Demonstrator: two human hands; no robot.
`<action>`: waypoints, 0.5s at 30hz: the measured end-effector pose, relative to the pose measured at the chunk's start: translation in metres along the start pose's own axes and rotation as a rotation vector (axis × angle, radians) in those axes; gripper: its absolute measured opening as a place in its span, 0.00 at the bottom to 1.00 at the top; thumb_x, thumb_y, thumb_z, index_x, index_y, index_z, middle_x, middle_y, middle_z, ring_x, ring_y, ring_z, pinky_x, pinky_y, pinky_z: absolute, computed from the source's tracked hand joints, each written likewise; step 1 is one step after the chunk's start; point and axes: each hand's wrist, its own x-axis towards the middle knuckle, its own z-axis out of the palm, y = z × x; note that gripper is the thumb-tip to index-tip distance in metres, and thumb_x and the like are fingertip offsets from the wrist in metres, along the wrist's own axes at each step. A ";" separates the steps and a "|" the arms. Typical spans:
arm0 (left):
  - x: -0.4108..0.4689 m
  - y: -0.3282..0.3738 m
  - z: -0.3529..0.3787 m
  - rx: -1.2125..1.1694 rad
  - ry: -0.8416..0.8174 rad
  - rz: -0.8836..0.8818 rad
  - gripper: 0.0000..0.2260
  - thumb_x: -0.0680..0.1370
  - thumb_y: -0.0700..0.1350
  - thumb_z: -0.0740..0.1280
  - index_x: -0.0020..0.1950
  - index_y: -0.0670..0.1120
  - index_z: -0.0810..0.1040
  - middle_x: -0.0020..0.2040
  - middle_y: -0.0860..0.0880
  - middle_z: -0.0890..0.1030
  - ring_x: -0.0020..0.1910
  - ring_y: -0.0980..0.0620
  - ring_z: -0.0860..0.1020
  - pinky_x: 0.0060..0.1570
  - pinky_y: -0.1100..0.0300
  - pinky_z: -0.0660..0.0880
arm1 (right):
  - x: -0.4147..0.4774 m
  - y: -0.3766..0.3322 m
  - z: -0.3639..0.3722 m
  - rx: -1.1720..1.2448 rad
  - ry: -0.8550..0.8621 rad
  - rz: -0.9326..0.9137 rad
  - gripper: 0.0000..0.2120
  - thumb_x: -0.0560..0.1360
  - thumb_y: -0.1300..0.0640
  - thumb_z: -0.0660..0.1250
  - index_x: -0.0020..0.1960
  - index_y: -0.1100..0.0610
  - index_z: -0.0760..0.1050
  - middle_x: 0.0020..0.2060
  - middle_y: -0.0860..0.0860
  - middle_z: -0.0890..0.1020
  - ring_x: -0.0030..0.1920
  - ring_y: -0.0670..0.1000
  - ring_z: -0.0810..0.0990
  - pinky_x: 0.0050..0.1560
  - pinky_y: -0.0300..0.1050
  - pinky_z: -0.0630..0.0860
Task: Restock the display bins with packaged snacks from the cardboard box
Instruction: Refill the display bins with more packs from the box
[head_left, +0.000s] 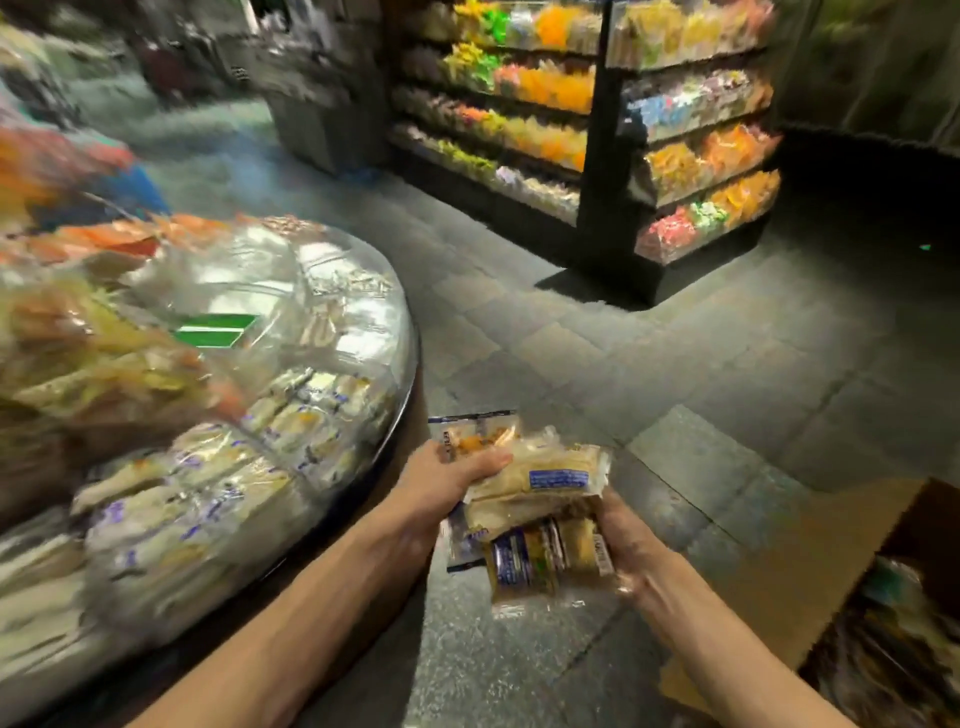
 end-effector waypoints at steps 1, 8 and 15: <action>-0.001 0.001 -0.019 -0.042 0.056 0.012 0.24 0.68 0.41 0.78 0.61 0.40 0.76 0.48 0.43 0.86 0.44 0.47 0.86 0.38 0.56 0.81 | 0.019 0.006 0.008 -0.049 -0.003 0.036 0.27 0.81 0.43 0.56 0.50 0.61 0.86 0.53 0.62 0.85 0.50 0.59 0.85 0.51 0.55 0.83; 0.014 0.015 -0.161 0.019 0.301 0.214 0.44 0.67 0.48 0.82 0.73 0.63 0.59 0.61 0.44 0.77 0.54 0.53 0.81 0.45 0.62 0.80 | 0.145 0.025 0.087 -0.259 -0.100 0.151 0.43 0.51 0.51 0.86 0.62 0.66 0.79 0.63 0.68 0.78 0.60 0.66 0.78 0.67 0.67 0.72; 0.052 0.031 -0.260 0.168 0.290 0.245 0.04 0.76 0.44 0.74 0.48 0.54 0.84 0.56 0.49 0.81 0.59 0.48 0.78 0.51 0.60 0.76 | 0.229 0.029 0.157 -0.317 -0.094 0.193 0.24 0.60 0.48 0.80 0.49 0.64 0.84 0.48 0.65 0.84 0.43 0.61 0.85 0.43 0.55 0.82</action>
